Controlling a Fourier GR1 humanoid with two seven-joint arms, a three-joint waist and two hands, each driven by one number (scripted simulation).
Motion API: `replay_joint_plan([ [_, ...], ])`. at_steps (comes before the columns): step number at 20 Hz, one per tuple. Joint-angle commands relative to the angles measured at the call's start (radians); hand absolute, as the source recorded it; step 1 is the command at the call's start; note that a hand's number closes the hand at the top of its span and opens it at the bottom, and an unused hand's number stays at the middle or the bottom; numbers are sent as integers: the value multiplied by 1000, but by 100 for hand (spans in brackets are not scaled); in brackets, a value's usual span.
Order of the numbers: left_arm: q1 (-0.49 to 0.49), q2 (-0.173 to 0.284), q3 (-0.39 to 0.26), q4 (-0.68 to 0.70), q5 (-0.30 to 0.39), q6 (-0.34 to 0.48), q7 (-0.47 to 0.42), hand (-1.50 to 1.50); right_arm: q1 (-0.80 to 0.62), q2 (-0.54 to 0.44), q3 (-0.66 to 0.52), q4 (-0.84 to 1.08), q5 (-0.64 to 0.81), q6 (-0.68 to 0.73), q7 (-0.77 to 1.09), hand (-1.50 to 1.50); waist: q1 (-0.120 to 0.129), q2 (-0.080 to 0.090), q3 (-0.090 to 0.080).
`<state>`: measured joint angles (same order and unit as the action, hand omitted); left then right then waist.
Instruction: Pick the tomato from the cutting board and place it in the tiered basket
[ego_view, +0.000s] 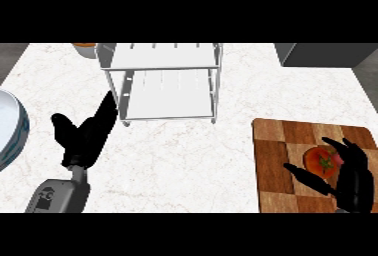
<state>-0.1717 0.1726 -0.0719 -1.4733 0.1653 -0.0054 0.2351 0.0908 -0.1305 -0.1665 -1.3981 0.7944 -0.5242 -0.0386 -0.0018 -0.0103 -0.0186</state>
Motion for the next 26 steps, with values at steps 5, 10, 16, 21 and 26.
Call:
replay_joint_plan([
  [5, -28, -9, 7, 1, -4, -21, 25, 0, -53, 27, 32, 120, 68, -74, -50, 150, 3, 11, 19],
  [10, -8, -59, -10, 36, -28, -10, -42, 0, -12, 33, 23, 28, -28, -83, -111, 150, -3, 10, 19],
  [16, -28, -37, -25, -17, -28, -18, 13, 0, 56, 116, 243, 116, 373, 190, 199, 150, 30, 27, 8],
  [21, -22, -26, -10, -12, -23, -20, 24, 0, 9, 127, 392, -87, 372, 311, 428, 150, 12, 5, 12],
  [26, 26, -47, -8, -24, -17, -7, 9, 0, 47, 129, 593, -425, 305, 360, 711, 150, -15, -7, 14],
])
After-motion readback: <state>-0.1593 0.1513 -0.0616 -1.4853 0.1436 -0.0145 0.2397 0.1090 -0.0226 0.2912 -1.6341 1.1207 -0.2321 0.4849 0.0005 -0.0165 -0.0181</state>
